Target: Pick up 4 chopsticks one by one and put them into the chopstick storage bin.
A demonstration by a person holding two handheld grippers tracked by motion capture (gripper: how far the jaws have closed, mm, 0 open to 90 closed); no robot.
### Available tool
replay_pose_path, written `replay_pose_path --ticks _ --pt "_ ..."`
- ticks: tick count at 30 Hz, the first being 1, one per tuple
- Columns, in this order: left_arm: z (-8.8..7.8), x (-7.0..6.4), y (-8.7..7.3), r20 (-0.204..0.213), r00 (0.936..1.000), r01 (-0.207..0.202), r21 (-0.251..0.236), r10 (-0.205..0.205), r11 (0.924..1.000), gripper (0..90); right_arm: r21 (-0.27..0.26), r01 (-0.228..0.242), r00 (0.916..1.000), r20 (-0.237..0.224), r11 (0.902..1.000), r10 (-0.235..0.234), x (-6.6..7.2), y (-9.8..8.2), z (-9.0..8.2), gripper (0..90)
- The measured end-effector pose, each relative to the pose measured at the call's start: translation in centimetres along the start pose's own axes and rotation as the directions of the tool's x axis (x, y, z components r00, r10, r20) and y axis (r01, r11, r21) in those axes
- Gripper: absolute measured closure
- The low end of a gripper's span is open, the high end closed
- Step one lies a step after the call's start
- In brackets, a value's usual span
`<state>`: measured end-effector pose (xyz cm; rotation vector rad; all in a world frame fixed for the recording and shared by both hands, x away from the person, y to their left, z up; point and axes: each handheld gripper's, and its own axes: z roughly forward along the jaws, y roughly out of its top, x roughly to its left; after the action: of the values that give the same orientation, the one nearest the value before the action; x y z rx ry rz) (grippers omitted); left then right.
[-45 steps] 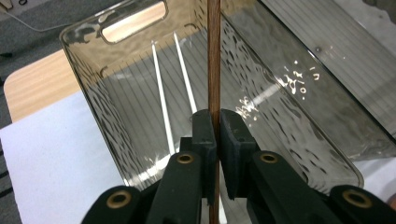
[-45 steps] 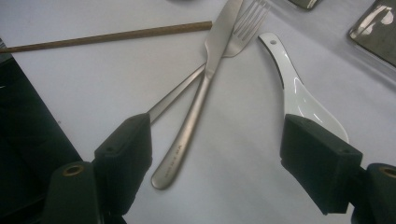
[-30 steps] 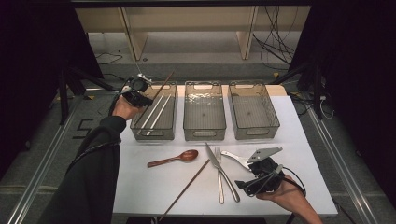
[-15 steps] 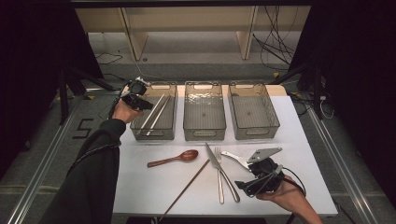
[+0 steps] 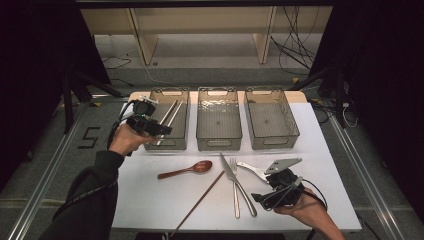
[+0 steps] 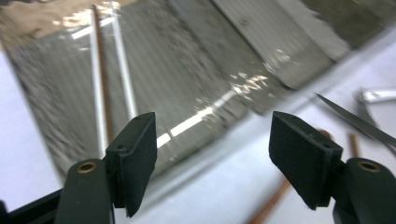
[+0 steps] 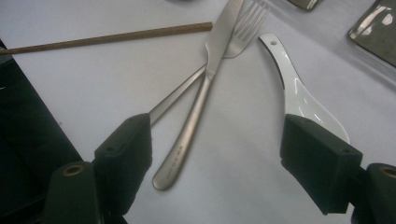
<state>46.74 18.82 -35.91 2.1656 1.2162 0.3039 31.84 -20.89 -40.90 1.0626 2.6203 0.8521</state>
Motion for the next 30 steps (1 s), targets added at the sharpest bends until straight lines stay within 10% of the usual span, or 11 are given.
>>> replay_pose_path --ticks 30 --pt "2.5 -10.7 -7.7 0.113 0.9809 -0.175 0.159 0.158 0.9717 15.5 0.004 0.003 1.0000 0.006 1.0000 -0.003 0.2 0.0 0.2 25.9"
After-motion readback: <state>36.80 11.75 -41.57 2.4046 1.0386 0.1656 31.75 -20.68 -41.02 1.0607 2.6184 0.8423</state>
